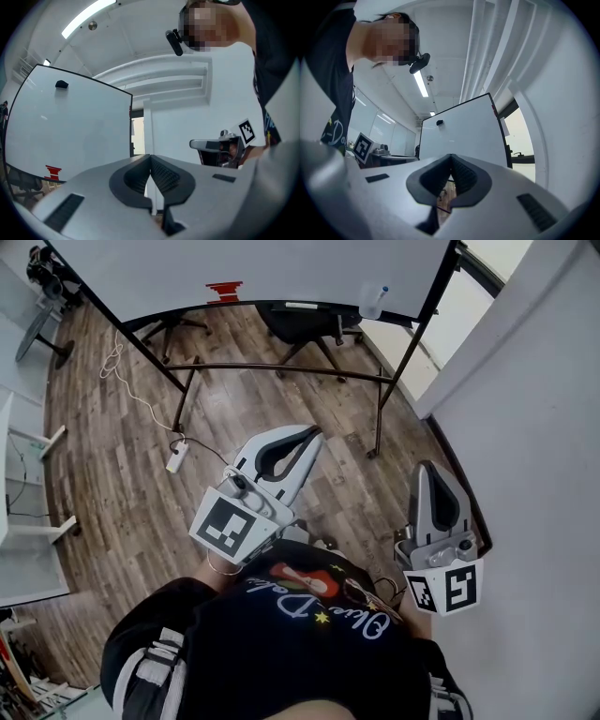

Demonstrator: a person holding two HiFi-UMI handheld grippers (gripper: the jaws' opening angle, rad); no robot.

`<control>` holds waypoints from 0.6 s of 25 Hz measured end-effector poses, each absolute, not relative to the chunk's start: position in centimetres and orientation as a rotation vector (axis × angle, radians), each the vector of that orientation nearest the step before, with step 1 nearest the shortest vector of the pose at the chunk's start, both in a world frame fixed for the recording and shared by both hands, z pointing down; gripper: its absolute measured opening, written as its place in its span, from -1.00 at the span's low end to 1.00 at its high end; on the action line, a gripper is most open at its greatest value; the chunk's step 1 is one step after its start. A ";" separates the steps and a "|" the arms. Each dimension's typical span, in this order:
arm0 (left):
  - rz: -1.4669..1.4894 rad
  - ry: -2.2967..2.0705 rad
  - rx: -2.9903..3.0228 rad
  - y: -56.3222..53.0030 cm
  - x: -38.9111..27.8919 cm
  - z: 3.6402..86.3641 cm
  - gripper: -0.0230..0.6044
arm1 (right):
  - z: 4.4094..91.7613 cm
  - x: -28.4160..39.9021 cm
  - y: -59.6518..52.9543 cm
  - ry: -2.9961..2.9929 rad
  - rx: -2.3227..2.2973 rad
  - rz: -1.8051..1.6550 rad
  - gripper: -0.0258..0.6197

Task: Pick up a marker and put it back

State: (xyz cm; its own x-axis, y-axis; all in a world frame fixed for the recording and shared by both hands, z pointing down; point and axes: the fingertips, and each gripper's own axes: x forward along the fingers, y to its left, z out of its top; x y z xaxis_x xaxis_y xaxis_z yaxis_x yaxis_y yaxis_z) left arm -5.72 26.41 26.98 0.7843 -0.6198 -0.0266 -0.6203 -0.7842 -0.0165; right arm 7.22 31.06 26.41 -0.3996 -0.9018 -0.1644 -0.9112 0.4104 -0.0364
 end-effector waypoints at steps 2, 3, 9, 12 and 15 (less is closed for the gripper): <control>0.000 1.049 -2.935 26.6 -5.5 27.4 -0.92 | 26.6 7.8 31.3 2.511 -1.620 0.086 -0.92; -0.012 1.061 -2.931 26.7 -5.4 27.7 -0.92 | 26.7 8.1 31.4 2.515 -1.619 0.083 -0.92; -0.015 1.065 -2.926 27.6 -4.3 28.1 -0.92 | 27.6 9.2 31.9 2.534 -1.610 0.071 -0.92; 0.021 1.052 -2.917 28.0 -4.2 27.8 -0.92 | 27.7 9.2 32.0 2.543 -1.601 0.069 -0.92; 0.014 1.093 -2.916 27.0 -4.8 27.9 -0.92 | 28.0 8.9 31.2 2.557 -1.597 0.076 -0.92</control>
State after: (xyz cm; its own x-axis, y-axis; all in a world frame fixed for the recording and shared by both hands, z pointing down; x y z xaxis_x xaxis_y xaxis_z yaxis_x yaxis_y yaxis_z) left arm -4.83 27.00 27.89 0.7537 -0.6569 -0.0180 -0.6572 -0.7534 -0.0223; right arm 8.93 31.24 27.98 -0.4333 -0.8914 -0.1329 -0.8977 0.4399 -0.0237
